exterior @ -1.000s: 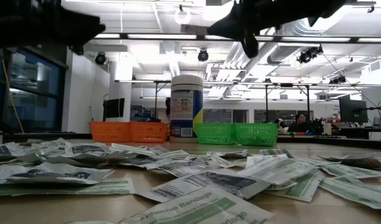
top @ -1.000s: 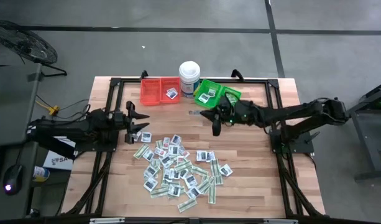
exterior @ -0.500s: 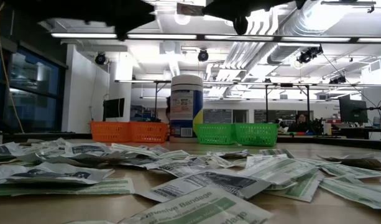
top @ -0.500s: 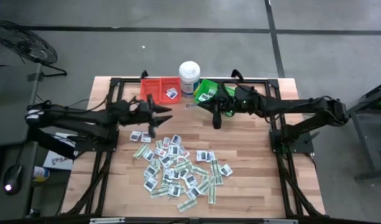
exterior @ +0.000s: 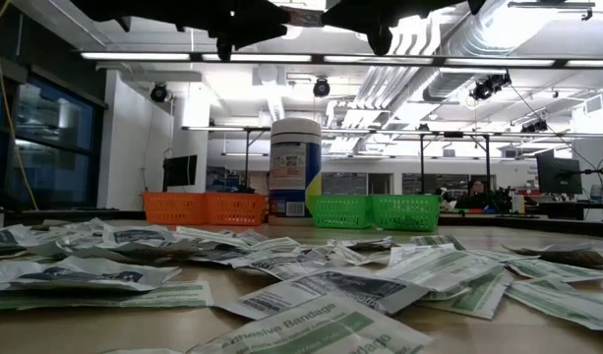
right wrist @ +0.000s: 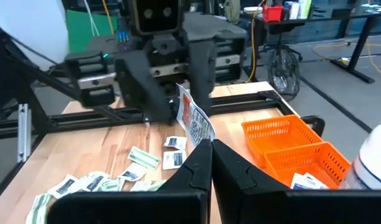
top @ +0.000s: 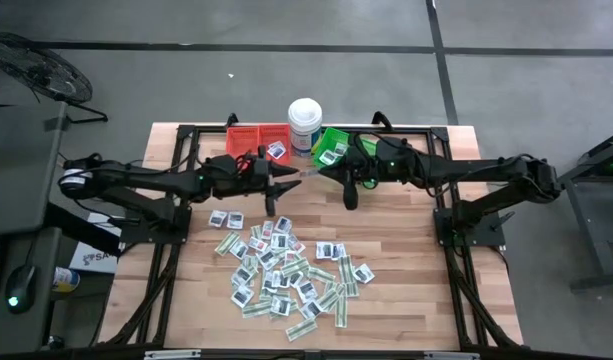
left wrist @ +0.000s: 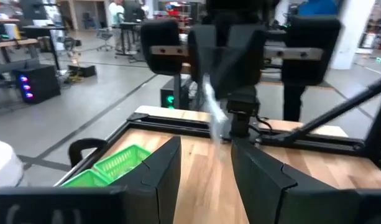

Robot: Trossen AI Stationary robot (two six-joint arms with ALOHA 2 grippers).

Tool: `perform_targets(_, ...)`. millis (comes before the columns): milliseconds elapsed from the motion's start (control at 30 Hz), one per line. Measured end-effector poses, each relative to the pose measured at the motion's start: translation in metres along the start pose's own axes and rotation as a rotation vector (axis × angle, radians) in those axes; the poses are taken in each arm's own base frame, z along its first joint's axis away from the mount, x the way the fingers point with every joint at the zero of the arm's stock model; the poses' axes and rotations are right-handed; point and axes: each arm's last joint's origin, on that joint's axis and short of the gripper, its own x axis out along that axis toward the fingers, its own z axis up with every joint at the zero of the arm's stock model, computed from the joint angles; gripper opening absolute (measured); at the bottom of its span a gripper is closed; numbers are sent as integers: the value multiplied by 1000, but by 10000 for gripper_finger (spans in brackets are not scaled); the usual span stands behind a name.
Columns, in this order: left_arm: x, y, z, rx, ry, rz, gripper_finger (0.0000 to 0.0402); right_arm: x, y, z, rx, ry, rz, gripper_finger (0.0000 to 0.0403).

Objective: Pick & Place First Aid Supplies
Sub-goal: Put the orange ointment pack into the left orange bin

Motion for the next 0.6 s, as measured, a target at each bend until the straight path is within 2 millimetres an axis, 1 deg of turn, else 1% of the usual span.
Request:
perform_targets(233,1,0,0,-29,-5,-7,139,0,1,0,-15,3,16,0)
perform_targets(333,1,-1,1,-44,-12,-29,127,0,1,-1,-20,4,18,0)
perform_targets(433,1,-1,1,-46,-11,-38,96,0,1,-1,-25,5,34,0)
perform_targets(600,1,-2,1,-43,-16,-62,19,0,1,-1,-25,5,40,0)
